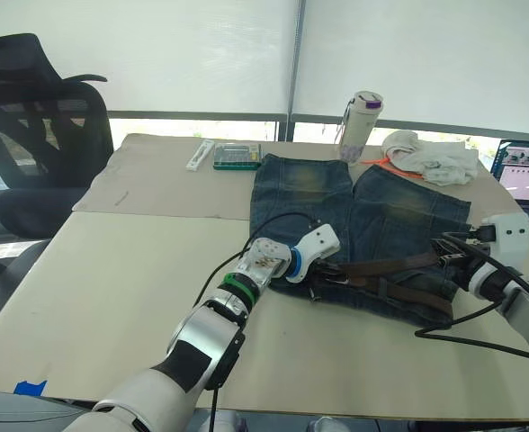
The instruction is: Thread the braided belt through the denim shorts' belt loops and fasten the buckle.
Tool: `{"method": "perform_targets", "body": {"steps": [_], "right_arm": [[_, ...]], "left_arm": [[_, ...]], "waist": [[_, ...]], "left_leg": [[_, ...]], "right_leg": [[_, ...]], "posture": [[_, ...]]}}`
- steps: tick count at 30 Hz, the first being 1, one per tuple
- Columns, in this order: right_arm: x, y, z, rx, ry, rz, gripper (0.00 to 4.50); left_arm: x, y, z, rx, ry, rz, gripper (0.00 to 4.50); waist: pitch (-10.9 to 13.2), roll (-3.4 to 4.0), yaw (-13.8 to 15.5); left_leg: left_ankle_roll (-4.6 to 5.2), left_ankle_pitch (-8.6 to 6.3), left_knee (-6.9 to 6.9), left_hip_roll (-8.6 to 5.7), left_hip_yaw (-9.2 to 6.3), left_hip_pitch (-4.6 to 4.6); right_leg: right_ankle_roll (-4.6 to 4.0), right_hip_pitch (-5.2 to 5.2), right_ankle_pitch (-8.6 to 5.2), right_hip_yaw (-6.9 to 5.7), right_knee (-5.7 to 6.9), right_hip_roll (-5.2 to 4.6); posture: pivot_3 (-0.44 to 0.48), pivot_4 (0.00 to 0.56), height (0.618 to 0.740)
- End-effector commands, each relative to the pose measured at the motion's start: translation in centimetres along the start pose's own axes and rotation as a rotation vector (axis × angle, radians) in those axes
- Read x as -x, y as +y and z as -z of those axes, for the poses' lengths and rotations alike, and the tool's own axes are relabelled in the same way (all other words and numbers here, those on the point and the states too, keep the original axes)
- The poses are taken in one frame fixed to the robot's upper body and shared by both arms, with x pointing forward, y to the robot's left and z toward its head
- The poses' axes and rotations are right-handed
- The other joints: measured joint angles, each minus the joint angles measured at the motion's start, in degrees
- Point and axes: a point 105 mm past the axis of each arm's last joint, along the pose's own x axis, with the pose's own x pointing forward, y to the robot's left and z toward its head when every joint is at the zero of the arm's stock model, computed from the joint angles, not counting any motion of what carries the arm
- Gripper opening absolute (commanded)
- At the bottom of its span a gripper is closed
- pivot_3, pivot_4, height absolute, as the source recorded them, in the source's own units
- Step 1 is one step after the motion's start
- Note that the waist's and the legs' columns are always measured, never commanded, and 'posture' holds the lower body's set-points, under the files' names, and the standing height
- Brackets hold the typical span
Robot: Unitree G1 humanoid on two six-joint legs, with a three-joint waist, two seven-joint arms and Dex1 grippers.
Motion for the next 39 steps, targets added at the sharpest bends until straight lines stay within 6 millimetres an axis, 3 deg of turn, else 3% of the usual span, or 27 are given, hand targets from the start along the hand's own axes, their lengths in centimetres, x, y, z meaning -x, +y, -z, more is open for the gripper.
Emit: {"method": "perform_targets", "body": {"steps": [1,3,8,11,16,19,25,31,35,39], "right_arm": [[1.2,-1.7,-2.5,0.028,-0.079,0.083,0.00],[1.1,-1.5,-2.4,0.027,-0.079,0.078,0.00],[0.9,-1.1,-2.4,0.024,-0.080,0.066,0.00],[0.8,-0.9,-2.4,0.022,-0.080,0.056,0.00],[0.4,-0.3,-2.1,0.017,-0.074,0.032,0.00],[0.0,0.2,-2.0,0.015,-0.075,0.016,0.00],[-0.4,0.5,-2.1,0.014,-0.077,0.003,0.00],[-0.7,1.1,-2.0,0.012,-0.076,-0.011,0.00],[-0.6,1.2,-1.8,0.019,-0.070,-0.014,0.00],[-0.5,1.2,-1.8,0.020,-0.069,-0.011,0.00]], "left_arm": [[0.6,-1.1,8.8,0.284,0.196,-0.039,0.02],[0.8,-0.6,8.8,0.305,0.176,-0.080,0.02],[1.1,0.8,5.8,0.323,0.009,-0.112,0.02],[1.9,1.8,2.0,0.339,-0.171,-0.097,0.02],[5.2,3.0,-6.3,0.306,-0.535,0.014,0.02],[6.9,3.1,-8.8,0.284,-0.641,0.061,0.02],[6.5,2.8,-8.5,0.235,-0.604,0.053,0.02],[2.9,1.0,-5.8,0.090,-0.390,0.036,0.02],[1.5,1.0,-4.4,0.025,-0.284,-0.020,0.02],[0.3,0.6,-1.7,-0.043,-0.110,-0.041,0.02]], "waist": [[0.0,0.00,-0.1],[0.0,0.00,-0.1],[0.0,0.01,-0.3],[0.0,0.01,-0.3],[0.0,0.02,-0.4],[0.2,0.02,-0.7],[0.2,0.02,-0.7],[0.2,0.01,-0.7],[0.2,0.01,-1.0],[0.2,0.01,-1.2]], "left_leg": [[0.00,0.00,0.00,0.00,-0.01,0.03],[0.00,0.00,0.00,0.01,-0.01,0.10],[-0.01,0.00,0.00,0.01,-0.02,0.10],[-0.01,0.00,0.00,0.01,0.00,0.05],[-0.09,0.06,0.01,-0.03,0.11,-0.54],[-0.26,0.17,0.01,-0.04,0.15,-0.68],[-0.26,0.18,0.02,-0.12,0.14,-0.77],[-0.33,0.22,0.02,-0.19,0.13,-0.81],[-0.21,0.15,0.02,-0.17,0.12,-0.81],[-0.21,0.15,0.01,-0.15,0.12,-0.83]], "right_leg": [[0.00,0.03,0.00,0.00,0.00,0.00],[0.00,0.11,0.00,0.00,0.00,0.00],[-0.01,0.10,0.01,0.01,0.01,-0.01],[-0.01,0.01,0.01,0.04,0.04,-0.02],[-0.02,-0.72,0.01,0.18,0.35,-0.03],[-0.03,-0.95,0.00,0.17,0.72,-0.01],[-0.01,-0.95,0.00,0.16,0.74,-0.01],[0.01,-0.96,-0.01,0.14,0.71,-0.01],[0.01,-0.96,-0.02,0.14,0.70,-0.01],[0.01,-1.06,-0.02,0.15,0.73,-0.01]], "posture": [[0.000,0.150,0.737],[0.000,0.150,0.737],[0.000,0.150,0.737],[0.000,0.150,0.737],[0.000,0.150,0.737],[0.000,0.150,0.737],[0.000,0.150,0.737],[0.000,0.150,0.737],[0.000,0.150,0.737],[0.000,0.150,0.737]]}}
